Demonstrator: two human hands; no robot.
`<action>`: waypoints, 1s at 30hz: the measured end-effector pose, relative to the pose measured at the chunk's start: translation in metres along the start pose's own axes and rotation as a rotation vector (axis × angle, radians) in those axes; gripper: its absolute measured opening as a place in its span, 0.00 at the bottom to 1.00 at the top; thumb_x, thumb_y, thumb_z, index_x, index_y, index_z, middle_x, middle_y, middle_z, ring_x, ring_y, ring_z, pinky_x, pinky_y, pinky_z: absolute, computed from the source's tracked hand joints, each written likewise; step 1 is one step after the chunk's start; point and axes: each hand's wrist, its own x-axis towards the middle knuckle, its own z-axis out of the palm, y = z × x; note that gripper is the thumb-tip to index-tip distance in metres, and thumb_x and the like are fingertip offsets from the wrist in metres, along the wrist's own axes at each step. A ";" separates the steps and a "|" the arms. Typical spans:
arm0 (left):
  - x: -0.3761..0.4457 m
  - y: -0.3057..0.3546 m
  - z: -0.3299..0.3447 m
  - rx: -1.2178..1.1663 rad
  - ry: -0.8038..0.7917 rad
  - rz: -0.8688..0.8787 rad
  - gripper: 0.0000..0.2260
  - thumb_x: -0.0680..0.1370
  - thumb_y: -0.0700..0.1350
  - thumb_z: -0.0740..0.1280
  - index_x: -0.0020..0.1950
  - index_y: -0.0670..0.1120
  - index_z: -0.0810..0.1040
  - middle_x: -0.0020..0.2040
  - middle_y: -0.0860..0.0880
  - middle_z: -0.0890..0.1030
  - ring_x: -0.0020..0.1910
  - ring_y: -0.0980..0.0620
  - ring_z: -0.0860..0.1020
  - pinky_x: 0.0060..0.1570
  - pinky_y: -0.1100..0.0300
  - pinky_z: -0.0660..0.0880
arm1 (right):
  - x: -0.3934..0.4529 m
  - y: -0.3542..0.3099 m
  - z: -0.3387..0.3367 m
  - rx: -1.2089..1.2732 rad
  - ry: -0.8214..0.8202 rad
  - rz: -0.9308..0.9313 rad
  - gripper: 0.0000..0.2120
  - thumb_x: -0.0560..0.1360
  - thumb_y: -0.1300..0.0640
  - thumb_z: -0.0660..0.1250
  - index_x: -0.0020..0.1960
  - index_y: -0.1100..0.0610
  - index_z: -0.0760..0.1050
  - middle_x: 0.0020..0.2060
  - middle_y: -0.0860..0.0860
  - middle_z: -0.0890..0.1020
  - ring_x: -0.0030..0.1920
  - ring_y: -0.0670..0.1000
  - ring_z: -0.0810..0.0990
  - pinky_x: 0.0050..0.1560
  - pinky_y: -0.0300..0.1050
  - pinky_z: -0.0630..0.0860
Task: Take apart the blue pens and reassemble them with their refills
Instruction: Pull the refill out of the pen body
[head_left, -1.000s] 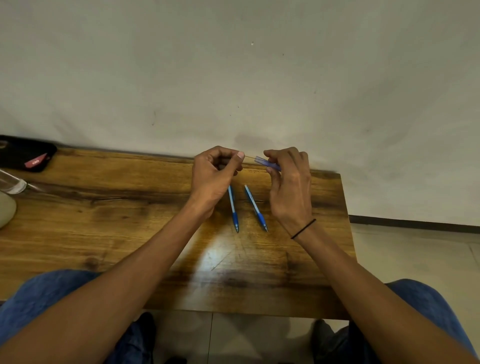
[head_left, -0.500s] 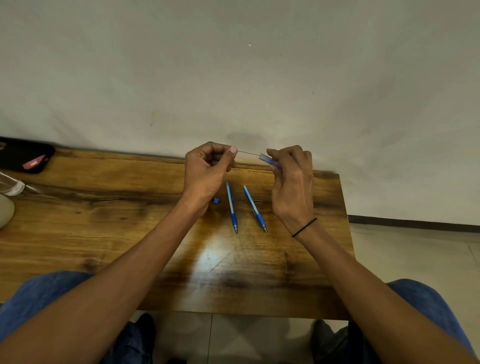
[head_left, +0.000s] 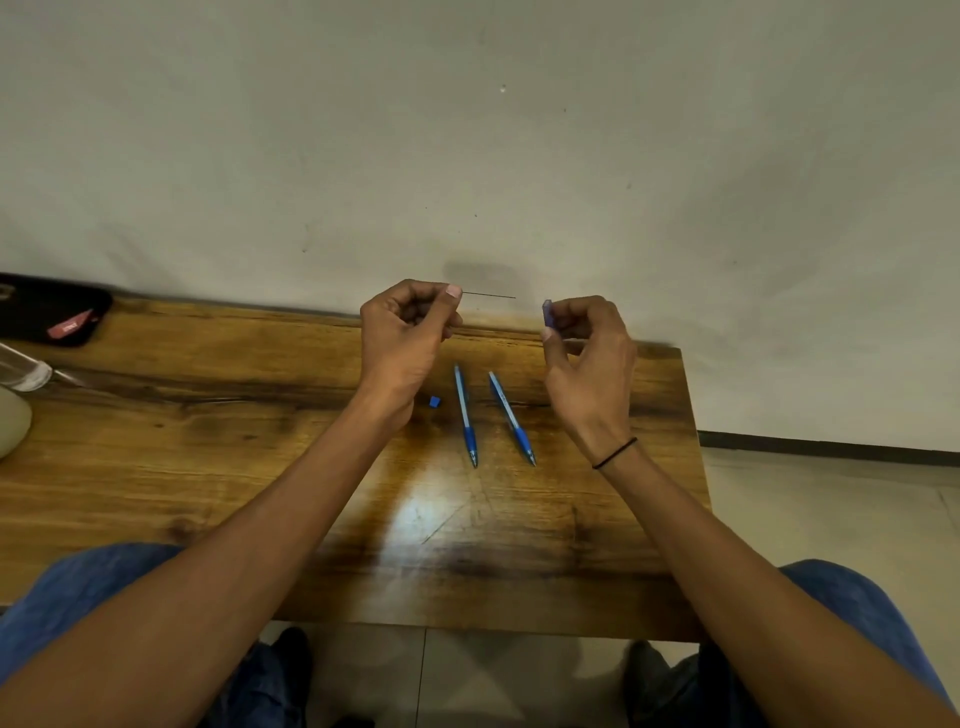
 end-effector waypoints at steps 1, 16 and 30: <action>0.000 0.000 0.000 -0.005 0.003 -0.005 0.01 0.81 0.42 0.73 0.51 0.46 0.86 0.38 0.49 0.85 0.38 0.58 0.82 0.43 0.65 0.79 | 0.000 0.000 0.000 0.019 0.000 0.016 0.09 0.77 0.65 0.74 0.54 0.55 0.79 0.50 0.50 0.83 0.47 0.43 0.82 0.47 0.34 0.80; -0.002 -0.003 0.003 0.012 -0.012 -0.037 0.01 0.81 0.42 0.74 0.50 0.45 0.85 0.40 0.48 0.85 0.38 0.59 0.82 0.43 0.66 0.79 | -0.008 0.018 0.013 -0.358 -0.208 0.075 0.07 0.82 0.53 0.69 0.51 0.57 0.80 0.40 0.50 0.84 0.41 0.51 0.84 0.43 0.53 0.84; -0.003 -0.004 0.004 0.028 -0.030 -0.042 0.04 0.81 0.43 0.74 0.52 0.43 0.85 0.39 0.48 0.85 0.37 0.60 0.82 0.42 0.68 0.78 | -0.028 0.025 0.027 -0.680 -0.424 0.032 0.07 0.83 0.55 0.67 0.54 0.59 0.78 0.52 0.58 0.82 0.51 0.63 0.83 0.46 0.57 0.82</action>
